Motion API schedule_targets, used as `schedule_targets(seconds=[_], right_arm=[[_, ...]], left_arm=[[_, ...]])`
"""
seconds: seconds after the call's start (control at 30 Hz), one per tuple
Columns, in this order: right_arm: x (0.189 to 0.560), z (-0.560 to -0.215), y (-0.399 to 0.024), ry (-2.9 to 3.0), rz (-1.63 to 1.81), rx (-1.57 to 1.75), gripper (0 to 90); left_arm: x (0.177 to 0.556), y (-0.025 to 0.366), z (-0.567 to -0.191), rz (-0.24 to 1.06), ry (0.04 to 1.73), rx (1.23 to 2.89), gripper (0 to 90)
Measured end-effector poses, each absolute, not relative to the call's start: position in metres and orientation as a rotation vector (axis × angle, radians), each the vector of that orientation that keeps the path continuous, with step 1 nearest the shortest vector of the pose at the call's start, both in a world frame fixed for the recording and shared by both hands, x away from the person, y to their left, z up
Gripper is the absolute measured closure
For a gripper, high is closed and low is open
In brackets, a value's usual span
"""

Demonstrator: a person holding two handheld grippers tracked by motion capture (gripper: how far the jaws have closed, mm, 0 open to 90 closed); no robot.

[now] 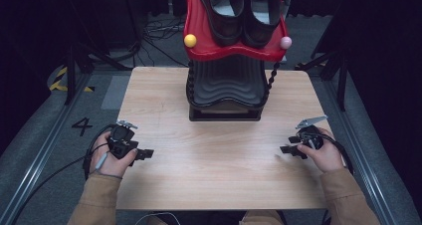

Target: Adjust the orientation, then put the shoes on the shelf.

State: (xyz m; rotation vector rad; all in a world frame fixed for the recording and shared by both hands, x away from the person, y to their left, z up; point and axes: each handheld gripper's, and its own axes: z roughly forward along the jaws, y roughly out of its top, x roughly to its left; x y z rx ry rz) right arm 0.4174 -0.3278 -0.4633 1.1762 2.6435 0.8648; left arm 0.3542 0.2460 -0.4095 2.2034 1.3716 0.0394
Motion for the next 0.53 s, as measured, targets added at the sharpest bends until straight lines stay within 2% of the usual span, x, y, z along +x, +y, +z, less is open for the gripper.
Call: schedule_targets(seconds=[0.53], right_arm=[[0.4138, -0.4650, -0.3379, 2.607, 0.838, 1.199, 33.2]], left_arm=[[0.3558, 0.2438, -0.4072, 0.049, 1.350, 2.214, 28.9]])
